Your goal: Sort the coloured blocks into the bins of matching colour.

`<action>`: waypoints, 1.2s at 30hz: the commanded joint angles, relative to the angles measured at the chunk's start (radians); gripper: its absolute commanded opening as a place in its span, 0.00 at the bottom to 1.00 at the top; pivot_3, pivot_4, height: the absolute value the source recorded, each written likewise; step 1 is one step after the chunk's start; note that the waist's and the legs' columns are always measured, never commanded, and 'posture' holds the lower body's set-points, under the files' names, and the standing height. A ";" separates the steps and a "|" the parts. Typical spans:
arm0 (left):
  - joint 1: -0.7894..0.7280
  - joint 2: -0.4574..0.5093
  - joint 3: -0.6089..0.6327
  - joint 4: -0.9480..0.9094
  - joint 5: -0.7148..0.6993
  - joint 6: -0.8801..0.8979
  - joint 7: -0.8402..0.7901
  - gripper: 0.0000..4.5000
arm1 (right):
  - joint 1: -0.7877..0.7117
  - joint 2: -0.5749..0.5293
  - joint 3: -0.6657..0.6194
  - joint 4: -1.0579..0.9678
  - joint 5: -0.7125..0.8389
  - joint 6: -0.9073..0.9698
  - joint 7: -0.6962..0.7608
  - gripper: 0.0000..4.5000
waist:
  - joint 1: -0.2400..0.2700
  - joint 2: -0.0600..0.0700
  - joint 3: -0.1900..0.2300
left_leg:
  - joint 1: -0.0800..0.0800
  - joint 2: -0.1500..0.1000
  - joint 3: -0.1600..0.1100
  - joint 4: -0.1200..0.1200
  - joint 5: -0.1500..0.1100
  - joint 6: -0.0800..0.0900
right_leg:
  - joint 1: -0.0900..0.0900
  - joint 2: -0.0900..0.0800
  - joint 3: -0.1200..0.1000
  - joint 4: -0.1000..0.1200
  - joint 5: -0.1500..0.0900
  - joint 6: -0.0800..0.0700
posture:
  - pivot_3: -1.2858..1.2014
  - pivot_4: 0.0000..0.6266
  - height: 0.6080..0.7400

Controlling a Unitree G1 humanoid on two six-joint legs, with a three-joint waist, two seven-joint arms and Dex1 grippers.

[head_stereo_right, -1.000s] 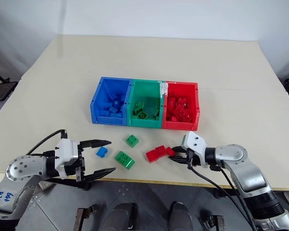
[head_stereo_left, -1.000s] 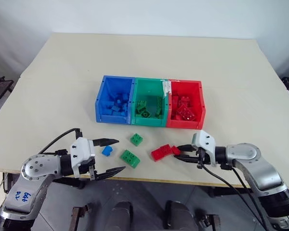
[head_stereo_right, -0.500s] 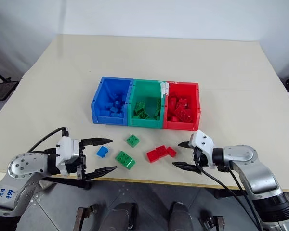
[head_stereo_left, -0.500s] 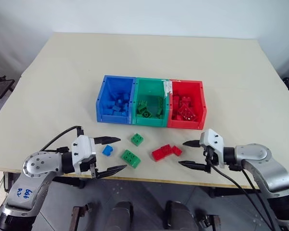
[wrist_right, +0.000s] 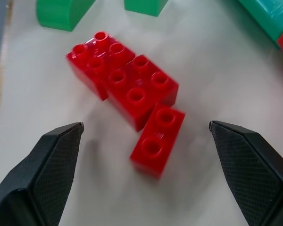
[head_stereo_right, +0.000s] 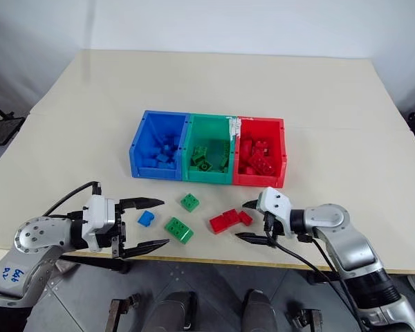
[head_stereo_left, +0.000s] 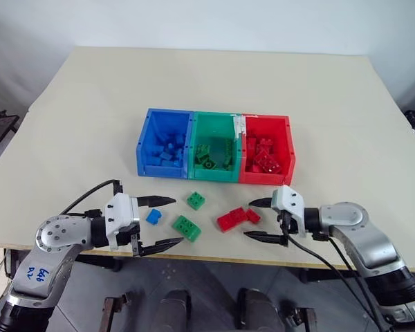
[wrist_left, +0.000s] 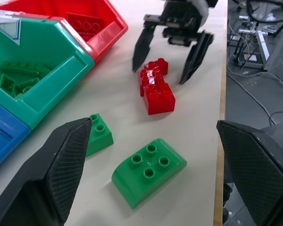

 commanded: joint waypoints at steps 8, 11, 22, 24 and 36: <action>0.020 0.007 0.023 -0.026 -0.019 -0.005 0.001 1.00 | 0.036 -0.044 -0.077 0.010 0.006 -0.027 -0.005 0.34 | 0.005 0.000 0.000 | 0.000 0.000 0.000 0.000 0.000 0.000 | 0.000 0.000 0.000 -0.001 0.000 0.000 | 0.52 0.24 1.00; 0.004 -0.002 0.019 -0.015 -0.023 -0.009 0.001 1.00 | 0.034 -0.069 -0.127 0.018 0.042 -0.064 0.038 0.11 | 0.004 0.000 0.000 | 0.000 0.000 0.000 0.000 0.000 0.000 | 0.000 0.000 0.000 -0.001 0.000 0.000 | 0.52 0.24 1.00; 0.048 -0.064 0.141 0.000 -0.009 -0.040 0.126 1.00 | -0.312 0.089 -0.236 0.215 0.085 -0.067 -0.165 0.11 | -0.022 0.001 0.001 | 0.000 0.003 0.002 0.000 0.000 -0.001 | -0.001 0.002 0.002 0.000 0.001 -0.001 | 0.52 0.24 1.00; 0.063 -0.068 0.158 -0.006 -0.007 -0.041 0.144 1.00 | -0.353 0.108 -0.227 0.271 0.059 -0.087 -0.193 0.11 | -0.018 0.000 0.000 | 0.000 0.004 0.002 0.000 -0.001 -0.002 | -0.001 0.004 0.002 -0.001 0.001 -0.001 | 0.52 0.24 1.00; 0.113 -0.059 0.220 -0.023 -0.013 -0.042 0.179 1.00 | -0.400 0.135 -0.268 0.418 0.056 -0.231 -0.173 0.87 | -0.019 0.001 0.001 | 0.000 0.006 0.005 -0.001 -0.002 -0.001 | -0.002 0.005 0.004 -0.002 0.001 -0.001 | 0.52 0.24 1.00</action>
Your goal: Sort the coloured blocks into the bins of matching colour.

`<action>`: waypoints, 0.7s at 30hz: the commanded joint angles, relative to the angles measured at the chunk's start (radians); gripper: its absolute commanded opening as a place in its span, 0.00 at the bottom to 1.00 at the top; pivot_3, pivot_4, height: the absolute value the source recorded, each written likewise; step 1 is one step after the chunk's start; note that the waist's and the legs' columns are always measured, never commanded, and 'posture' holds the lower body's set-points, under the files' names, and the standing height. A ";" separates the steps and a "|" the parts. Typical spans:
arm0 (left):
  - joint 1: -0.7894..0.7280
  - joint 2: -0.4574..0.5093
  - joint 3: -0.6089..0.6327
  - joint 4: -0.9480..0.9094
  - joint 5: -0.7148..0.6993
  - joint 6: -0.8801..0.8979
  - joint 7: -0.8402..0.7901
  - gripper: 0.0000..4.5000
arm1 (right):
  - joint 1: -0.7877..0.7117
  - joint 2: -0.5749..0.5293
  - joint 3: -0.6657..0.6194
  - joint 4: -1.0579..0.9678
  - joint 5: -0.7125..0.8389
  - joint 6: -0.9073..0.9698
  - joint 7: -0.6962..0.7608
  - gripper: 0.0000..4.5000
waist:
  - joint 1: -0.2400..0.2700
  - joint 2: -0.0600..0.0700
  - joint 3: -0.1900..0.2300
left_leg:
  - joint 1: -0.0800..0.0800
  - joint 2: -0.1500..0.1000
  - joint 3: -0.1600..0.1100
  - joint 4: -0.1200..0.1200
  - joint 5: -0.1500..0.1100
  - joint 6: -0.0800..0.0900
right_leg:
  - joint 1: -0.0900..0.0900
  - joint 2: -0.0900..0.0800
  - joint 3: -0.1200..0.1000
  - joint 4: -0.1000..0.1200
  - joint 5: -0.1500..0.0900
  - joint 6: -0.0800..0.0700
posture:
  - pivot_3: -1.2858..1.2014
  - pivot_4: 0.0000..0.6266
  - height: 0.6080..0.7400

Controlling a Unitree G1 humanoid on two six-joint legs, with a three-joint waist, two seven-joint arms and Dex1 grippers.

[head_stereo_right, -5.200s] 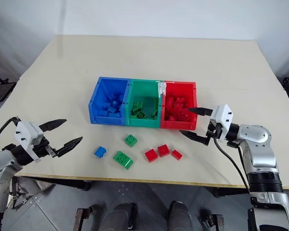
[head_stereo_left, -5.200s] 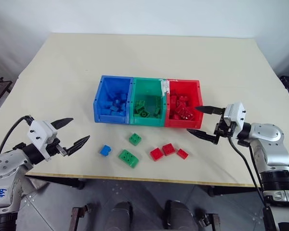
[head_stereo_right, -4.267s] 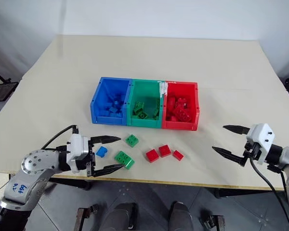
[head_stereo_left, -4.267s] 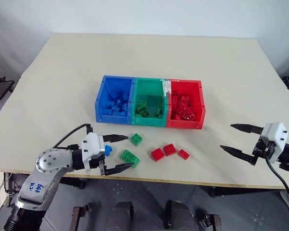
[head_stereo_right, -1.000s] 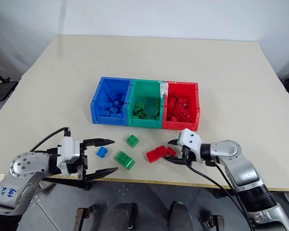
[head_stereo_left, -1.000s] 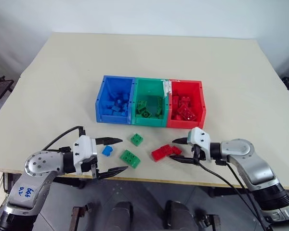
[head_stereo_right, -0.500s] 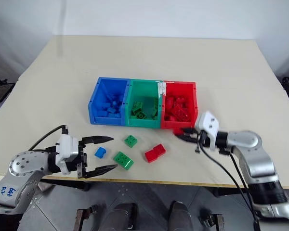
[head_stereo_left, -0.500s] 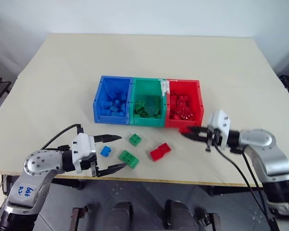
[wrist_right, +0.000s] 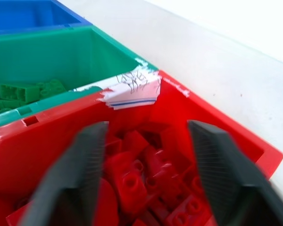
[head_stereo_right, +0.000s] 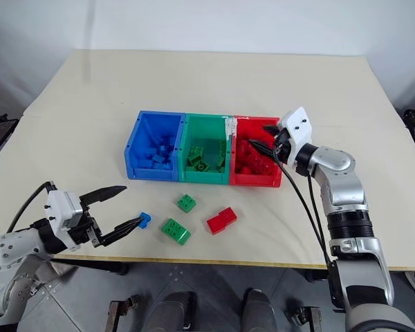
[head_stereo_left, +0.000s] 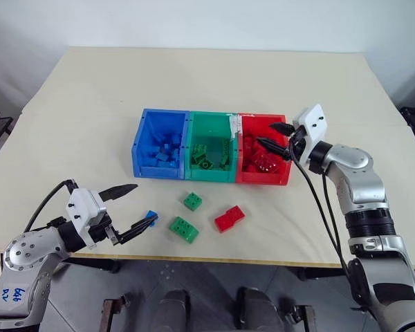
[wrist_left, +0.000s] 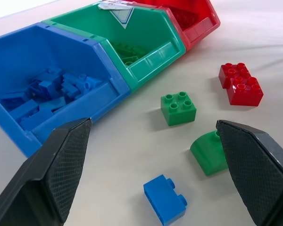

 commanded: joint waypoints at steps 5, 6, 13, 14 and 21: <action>-0.080 0.017 -0.053 -0.006 -0.006 -0.006 -0.034 1.00 | 0.209 -0.103 -0.165 -0.230 0.229 0.000 0.213 0.99 | 0.017 0.000 0.000 | 0.000 0.001 0.001 0.000 -0.001 0.000 | 0.000 0.001 0.000 -0.001 0.000 0.000 | 0.52 0.24 1.00; -0.095 0.020 -0.069 0.002 -0.002 -0.006 -0.043 1.00 | 0.259 -0.132 -0.179 -0.265 0.258 0.021 0.253 0.99 | 0.017 0.000 0.000 | 0.000 0.001 0.001 0.000 -0.001 0.000 | 0.000 0.001 0.000 -0.001 0.000 0.000 | 0.52 0.24 1.00; -0.214 0.018 -0.220 0.059 0.054 -0.030 -0.113 1.00 | 0.562 -0.319 -0.202 -0.321 0.207 -0.095 0.448 0.99 | 0.023 0.000 0.000 | 0.000 0.002 0.003 0.001 -0.001 0.000 | 0.001 0.002 0.002 -0.001 0.000 0.000 | 0.52 0.24 1.00; -0.225 0.015 -0.237 0.061 0.059 -0.032 -0.118 1.00 | 0.563 -0.320 -0.202 -0.304 0.197 -0.117 0.445 0.99 | 0.017 0.000 0.000 | 0.001 0.002 0.004 0.001 -0.001 0.000 | 0.001 0.002 0.003 -0.001 0.000 0.000 | 0.52 0.24 1.00; -0.210 0.017 -0.245 0.053 0.058 -0.029 -0.109 1.00 | 0.505 -0.273 -0.097 -0.292 0.160 -0.130 0.448 0.99 | 0.000 0.000 0.000 | 0.006 0.005 0.008 0.000 -0.002 -0.001 | 0.001 0.004 0.008 0.000 0.001 0.000 | 0.52 0.24 1.00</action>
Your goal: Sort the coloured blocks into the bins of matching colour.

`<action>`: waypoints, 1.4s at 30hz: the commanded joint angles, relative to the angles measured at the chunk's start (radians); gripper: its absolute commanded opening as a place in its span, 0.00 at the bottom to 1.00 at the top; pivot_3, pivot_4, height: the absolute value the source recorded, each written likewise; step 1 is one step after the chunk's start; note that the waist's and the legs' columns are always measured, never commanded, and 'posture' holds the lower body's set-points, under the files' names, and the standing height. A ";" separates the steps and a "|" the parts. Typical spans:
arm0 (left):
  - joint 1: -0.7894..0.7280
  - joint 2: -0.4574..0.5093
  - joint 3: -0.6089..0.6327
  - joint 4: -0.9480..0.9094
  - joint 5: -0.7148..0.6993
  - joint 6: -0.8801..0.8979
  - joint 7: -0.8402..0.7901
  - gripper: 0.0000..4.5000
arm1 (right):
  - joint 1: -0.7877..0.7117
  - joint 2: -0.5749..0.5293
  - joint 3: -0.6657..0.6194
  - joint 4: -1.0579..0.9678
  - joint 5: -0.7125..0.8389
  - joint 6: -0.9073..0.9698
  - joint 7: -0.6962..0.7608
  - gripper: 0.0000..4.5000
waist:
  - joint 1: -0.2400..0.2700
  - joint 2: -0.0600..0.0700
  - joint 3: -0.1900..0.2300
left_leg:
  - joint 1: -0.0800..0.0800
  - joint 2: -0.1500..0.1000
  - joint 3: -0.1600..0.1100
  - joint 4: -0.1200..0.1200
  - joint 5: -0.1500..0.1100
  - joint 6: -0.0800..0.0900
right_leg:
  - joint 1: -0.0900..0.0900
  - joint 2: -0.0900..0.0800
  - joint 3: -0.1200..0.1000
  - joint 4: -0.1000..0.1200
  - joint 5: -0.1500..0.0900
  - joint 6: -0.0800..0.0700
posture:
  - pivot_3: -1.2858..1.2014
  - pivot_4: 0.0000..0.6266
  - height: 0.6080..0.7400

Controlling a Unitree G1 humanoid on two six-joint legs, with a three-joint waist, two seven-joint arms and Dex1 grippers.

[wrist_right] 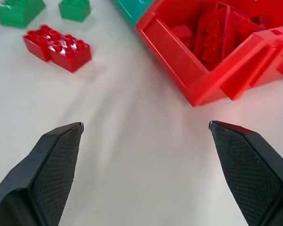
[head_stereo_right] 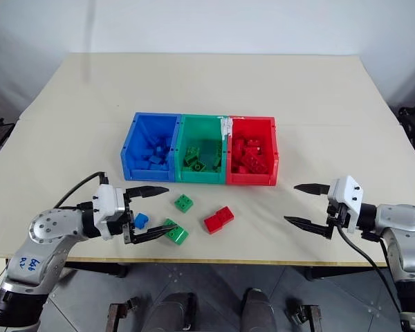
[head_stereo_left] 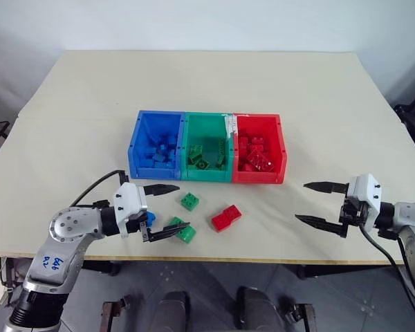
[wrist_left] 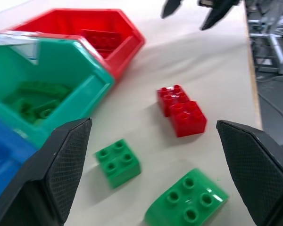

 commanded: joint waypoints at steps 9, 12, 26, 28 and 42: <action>0.219 0.080 0.207 -0.108 -0.050 0.020 0.007 1.00 | -0.234 0.122 0.329 -0.051 -0.102 0.093 0.046 0.99 | 0.006 0.000 0.000 | 0.000 0.001 0.000 0.001 -0.002 -0.001 | 0.000 0.002 0.001 -0.001 0.000 -0.001 | 0.52 0.24 1.00; 0.283 0.072 0.233 -0.140 -0.046 0.021 0.019 1.00 | -0.322 0.189 0.415 0.061 -0.174 0.045 0.055 0.99 | 0.005 0.000 0.000 | 0.000 0.001 0.000 0.001 -0.002 -0.001 | 0.000 0.002 0.001 -0.001 0.000 -0.001 | 0.52 0.24 1.00; 0.275 0.060 0.218 -0.179 -0.060 0.041 0.051 1.00 | -0.383 0.256 0.460 0.218 -0.178 -0.057 0.185 0.51 | 0.002 0.000 0.000 | 0.000 0.002 0.000 0.001 -0.002 -0.001 | 0.000 0.003 0.001 -0.001 0.000 -0.001 | 0.52 0.24 1.00; 0.267 0.059 0.214 -0.176 -0.061 0.042 0.052 1.00 | -0.366 0.245 0.445 0.202 -0.165 -0.049 0.185 0.36 | 0.002 0.000 0.000 | 0.000 0.002 0.000 0.001 -0.002 -0.001 | 0.000 0.003 0.001 -0.001 0.000 -0.001 | 0.52 0.24 1.00; 0.124 0.006 0.136 -0.130 -0.051 0.044 0.080 1.00 | -0.340 0.198 0.123 0.093 -0.029 0.092 -0.094 0.32 | 0.004 0.000 0.000 | 0.000 0.002 0.000 0.001 -0.002 -0.002 | 0.000 0.003 0.001 -0.001 0.001 -0.001 | 0.52 0.24 1.00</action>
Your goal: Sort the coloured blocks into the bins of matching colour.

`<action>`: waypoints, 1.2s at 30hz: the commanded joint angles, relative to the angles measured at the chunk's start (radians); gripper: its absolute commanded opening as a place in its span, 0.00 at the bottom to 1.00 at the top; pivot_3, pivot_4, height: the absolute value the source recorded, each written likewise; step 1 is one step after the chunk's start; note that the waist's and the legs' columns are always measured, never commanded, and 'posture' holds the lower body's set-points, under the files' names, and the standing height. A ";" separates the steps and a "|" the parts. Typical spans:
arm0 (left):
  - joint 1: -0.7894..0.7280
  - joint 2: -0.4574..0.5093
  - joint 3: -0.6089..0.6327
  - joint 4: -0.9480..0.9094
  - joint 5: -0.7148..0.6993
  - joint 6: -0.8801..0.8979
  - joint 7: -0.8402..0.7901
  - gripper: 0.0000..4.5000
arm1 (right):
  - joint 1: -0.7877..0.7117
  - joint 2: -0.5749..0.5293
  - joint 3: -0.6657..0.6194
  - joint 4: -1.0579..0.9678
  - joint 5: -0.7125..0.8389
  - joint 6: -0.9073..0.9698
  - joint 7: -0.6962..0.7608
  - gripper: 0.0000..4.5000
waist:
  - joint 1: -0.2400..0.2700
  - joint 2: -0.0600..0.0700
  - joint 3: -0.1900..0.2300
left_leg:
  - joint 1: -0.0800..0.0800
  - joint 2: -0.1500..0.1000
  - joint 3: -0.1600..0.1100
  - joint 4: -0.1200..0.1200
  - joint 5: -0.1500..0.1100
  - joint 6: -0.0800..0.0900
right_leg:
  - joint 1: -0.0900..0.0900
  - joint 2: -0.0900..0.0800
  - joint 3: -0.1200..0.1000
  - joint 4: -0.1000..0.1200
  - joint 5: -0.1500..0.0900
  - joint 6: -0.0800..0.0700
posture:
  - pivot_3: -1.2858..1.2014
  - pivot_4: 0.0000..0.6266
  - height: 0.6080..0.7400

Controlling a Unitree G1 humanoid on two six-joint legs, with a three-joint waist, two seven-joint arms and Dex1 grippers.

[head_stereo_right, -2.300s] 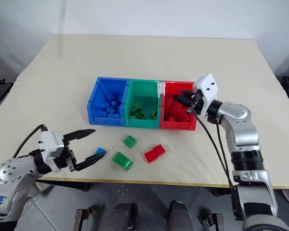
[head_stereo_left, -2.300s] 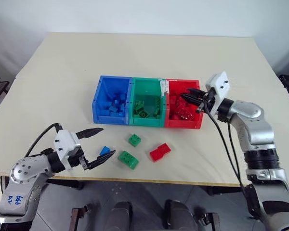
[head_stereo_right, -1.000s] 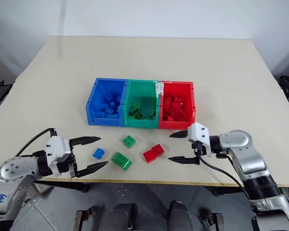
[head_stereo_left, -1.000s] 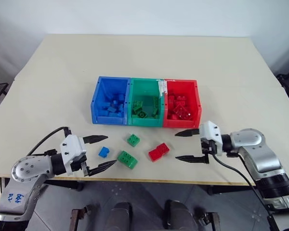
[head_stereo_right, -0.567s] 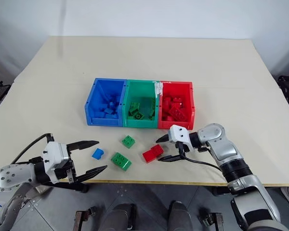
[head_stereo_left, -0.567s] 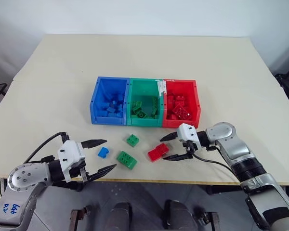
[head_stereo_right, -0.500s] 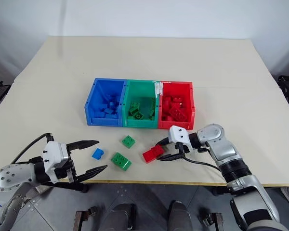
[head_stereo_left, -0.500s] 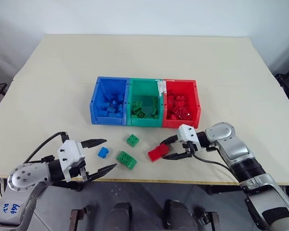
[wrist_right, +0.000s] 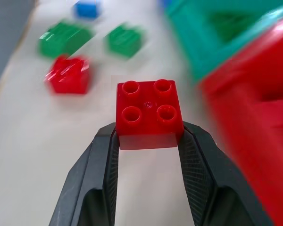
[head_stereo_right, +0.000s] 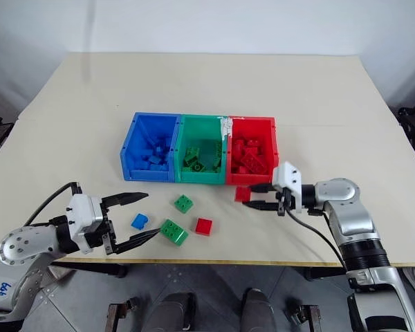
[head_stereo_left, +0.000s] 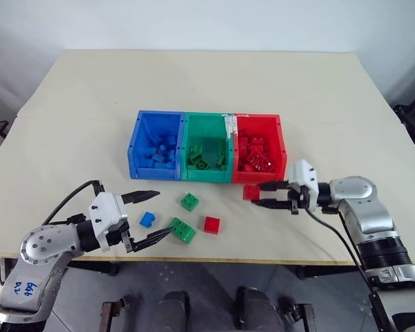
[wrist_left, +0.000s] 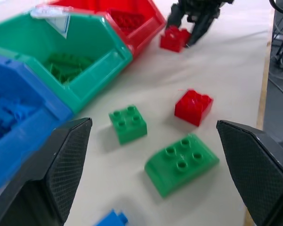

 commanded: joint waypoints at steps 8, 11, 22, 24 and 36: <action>-0.121 -0.060 -0.036 0.023 -0.014 0.018 0.061 1.00 | -0.210 0.082 -0.135 0.201 -0.038 -0.008 -0.358 0.32 | -0.004 0.000 0.000 | 0.000 0.000 0.001 0.000 0.000 0.000 | 0.000 0.000 0.001 0.000 0.000 0.000 | 0.52 0.24 1.00; -0.117 -0.060 -0.035 0.019 -0.011 0.019 0.066 1.00 | -0.234 0.090 -0.113 0.238 -0.050 -0.005 -0.344 0.54 | -0.004 0.000 0.000 | 0.000 0.000 0.001 0.000 0.000 0.000 | -0.001 0.000 0.001 0.000 0.000 0.000 | 0.52 0.24 1.00; -0.064 -0.039 -0.002 0.019 -0.015 -0.009 0.036 1.00 | -0.106 0.040 -0.204 0.074 0.088 -0.031 -0.187 0.99 | 0.003 0.000 0.000 | 0.000 0.000 0.001 -0.001 0.000 0.000 | -0.001 0.000 0.000 -0.001 0.000 0.000 | 0.52 0.24 1.00; -0.064 -0.031 -0.006 0.025 -0.015 -0.014 0.019 1.00 | -0.042 -0.001 -0.229 0.004 0.133 0.010 -0.139 0.99 | 0.007 0.000 0.000 | -0.001 0.000 0.001 -0.001 0.000 0.001 | -0.001 0.000 0.000 -0.001 0.000 0.000 | 0.52 0.24 1.00; -0.137 -0.041 -0.135 0.055 -0.001 -0.012 -0.058 1.00 | 0.285 -0.216 -0.281 -0.045 0.100 -0.122 0.050 0.99 | 0.015 0.000 0.000 | 0.000 0.000 0.004 0.001 -0.001 0.002 | 0.000 0.000 0.002 -0.002 0.000 0.000 | 0.52 0.24 1.00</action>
